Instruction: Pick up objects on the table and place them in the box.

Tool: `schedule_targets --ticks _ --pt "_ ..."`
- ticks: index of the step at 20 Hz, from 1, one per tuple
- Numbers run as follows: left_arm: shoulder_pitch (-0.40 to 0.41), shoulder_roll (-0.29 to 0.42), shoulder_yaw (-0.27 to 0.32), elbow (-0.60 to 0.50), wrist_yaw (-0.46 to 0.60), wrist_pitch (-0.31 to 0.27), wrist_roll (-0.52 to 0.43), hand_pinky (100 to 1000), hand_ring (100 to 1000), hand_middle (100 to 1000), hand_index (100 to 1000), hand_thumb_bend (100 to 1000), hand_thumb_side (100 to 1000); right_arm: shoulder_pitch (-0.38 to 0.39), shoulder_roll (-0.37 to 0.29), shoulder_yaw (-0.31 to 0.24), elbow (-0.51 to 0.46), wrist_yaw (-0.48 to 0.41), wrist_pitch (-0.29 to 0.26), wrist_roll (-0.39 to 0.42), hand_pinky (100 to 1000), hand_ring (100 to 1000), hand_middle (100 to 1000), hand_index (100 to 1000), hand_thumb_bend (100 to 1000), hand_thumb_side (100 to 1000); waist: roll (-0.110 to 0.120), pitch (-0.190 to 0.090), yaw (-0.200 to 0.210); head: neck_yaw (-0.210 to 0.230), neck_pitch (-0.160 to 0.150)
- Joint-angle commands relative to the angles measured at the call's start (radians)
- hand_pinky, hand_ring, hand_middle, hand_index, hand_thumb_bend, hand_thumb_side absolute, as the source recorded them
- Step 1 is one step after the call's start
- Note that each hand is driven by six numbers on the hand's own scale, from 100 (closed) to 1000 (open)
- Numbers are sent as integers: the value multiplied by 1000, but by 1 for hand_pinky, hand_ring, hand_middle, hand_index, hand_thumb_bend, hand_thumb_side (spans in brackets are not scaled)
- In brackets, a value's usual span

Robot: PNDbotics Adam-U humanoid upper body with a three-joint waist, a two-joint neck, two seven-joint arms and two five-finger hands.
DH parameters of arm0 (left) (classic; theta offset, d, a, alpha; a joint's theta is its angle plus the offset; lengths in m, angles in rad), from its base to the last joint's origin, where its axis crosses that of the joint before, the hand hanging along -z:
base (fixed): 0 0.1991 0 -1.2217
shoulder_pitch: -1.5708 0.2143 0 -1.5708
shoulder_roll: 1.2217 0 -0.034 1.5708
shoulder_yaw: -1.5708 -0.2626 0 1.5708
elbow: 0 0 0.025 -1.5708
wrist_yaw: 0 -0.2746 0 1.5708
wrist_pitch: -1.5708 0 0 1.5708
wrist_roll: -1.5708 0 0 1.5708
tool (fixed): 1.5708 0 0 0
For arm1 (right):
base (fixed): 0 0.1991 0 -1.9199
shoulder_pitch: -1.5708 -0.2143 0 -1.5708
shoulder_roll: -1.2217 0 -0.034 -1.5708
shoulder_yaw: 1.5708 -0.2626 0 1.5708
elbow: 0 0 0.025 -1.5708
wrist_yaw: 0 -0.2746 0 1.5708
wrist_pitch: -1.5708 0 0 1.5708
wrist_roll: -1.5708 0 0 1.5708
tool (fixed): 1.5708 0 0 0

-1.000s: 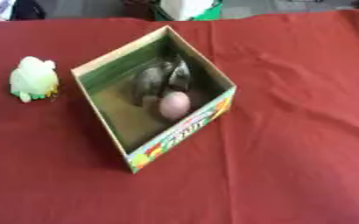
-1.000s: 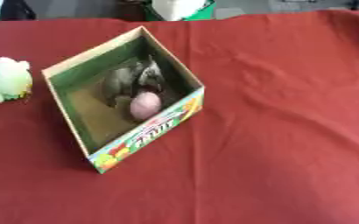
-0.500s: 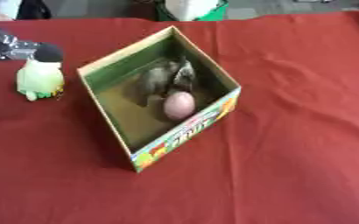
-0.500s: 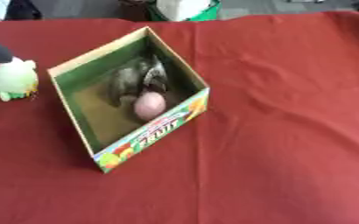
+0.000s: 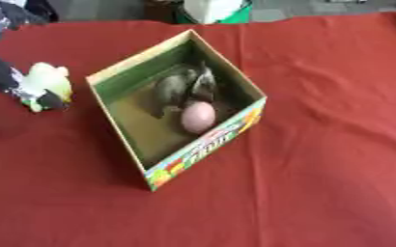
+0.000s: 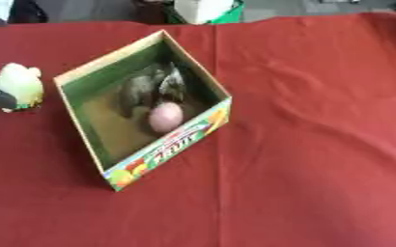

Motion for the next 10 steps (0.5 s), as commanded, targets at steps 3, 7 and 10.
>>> schedule_targets --ticks 3,7,10 --pt "-41 -6 -8 95 -11 -10 -30 885 937 975 1000 915 573 -3 -19 -18 -19 7 7 -4 679 834 798 868 100 1000 -2 -13 -5 5 -14" --pt "-63 -29 -13 172 -44 -15 -30 841 936 994 1000 893 561 -3 -17 -20 -19 6 10 -8 677 830 794 864 100 1000 -3 -7 -10 8 -18" --pt "-79 -49 -9 221 -69 -14 -30 841 936 995 1000 876 571 -3 -14 -19 -19 6 13 -9 677 829 793 862 100 1000 -3 -3 -12 10 -21"
